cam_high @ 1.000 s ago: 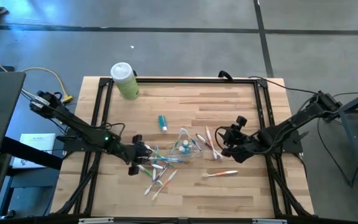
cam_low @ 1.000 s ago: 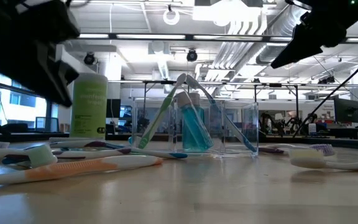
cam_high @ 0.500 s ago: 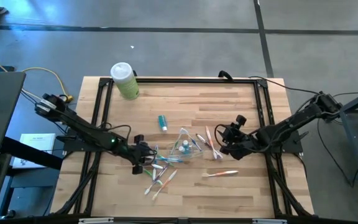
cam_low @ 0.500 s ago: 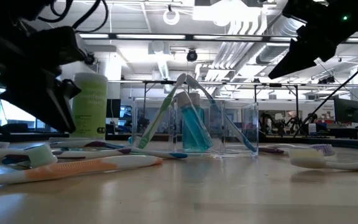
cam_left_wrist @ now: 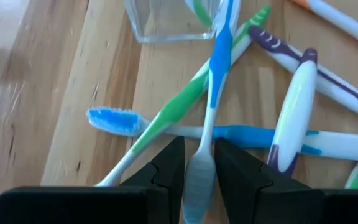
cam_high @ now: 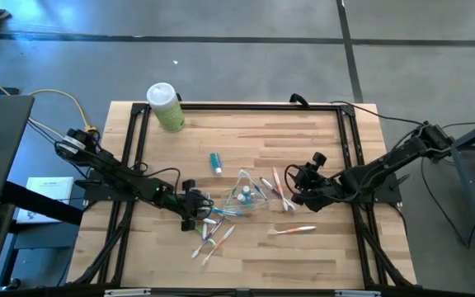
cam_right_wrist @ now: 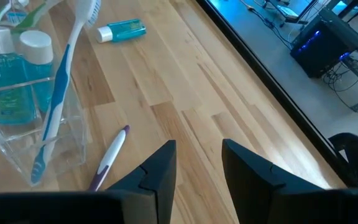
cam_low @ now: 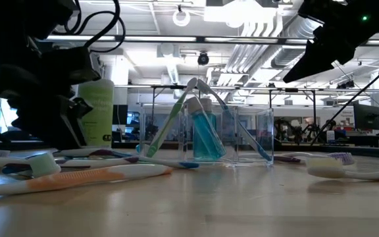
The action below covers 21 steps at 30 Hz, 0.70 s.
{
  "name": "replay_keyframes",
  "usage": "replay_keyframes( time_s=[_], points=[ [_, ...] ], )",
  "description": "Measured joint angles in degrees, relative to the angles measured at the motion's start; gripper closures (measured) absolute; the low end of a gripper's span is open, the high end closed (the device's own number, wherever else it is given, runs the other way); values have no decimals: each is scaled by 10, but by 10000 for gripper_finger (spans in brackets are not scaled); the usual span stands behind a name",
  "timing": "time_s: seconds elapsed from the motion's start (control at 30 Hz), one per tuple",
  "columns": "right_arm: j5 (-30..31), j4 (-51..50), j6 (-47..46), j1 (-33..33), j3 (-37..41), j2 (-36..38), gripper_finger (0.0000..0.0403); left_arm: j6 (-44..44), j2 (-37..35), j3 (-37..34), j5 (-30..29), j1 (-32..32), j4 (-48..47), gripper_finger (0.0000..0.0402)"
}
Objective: Pick & Place toothbrushing station
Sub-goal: Put the right blue toothbrush into the transparent organizer
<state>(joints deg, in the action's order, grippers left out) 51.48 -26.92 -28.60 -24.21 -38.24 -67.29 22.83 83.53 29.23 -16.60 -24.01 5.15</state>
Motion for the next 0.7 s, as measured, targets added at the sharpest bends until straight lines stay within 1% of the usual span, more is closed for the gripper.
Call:
replay_keyframes(
  time_s=[0.2,0.27,0.37,0.6,0.7],
  points=[
    [0,2,3,0,0,0,283,-4,-1,0,0,0,5,321],
    [0,2,3,0,0,0,283,-4,-1,0,0,0,5,332],
    [0,3,3,0,0,0,283,-5,-1,0,0,0,5,360],
    [0,5,3,0,0,0,283,-35,-2,1,-1,-1,4,361],
    [0,5,3,0,0,0,283,-36,-17,1,-2,-9,4,361]
  ],
)
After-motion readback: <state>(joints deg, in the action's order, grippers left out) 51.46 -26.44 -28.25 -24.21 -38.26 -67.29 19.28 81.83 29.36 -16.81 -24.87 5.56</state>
